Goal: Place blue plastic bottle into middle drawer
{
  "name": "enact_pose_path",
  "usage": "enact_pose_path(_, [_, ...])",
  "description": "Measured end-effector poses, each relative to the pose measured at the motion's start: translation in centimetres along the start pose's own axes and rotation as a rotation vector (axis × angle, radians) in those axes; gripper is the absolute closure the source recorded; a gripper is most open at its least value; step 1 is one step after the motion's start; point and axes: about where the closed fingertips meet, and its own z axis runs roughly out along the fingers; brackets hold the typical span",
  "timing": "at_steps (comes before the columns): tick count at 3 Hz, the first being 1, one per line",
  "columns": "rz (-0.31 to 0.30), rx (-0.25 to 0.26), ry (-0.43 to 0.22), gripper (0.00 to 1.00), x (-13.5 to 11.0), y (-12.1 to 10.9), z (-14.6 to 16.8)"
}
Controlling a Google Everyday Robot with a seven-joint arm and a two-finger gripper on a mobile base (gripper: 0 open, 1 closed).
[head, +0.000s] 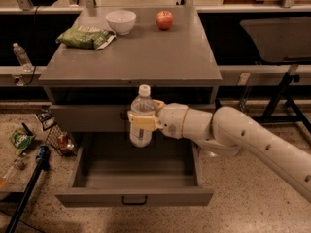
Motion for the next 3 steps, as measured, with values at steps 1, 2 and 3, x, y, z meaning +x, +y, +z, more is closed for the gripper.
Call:
enact_pose_path(1, [0.006,-0.060,-0.023,1.00,7.0,0.9,1.1])
enact_pose_path(2, [0.011,-0.039,-0.044,1.00,11.6,0.5,1.8])
enact_pose_path(3, [0.025,-0.038,-0.040,1.00,13.2,0.3,2.0])
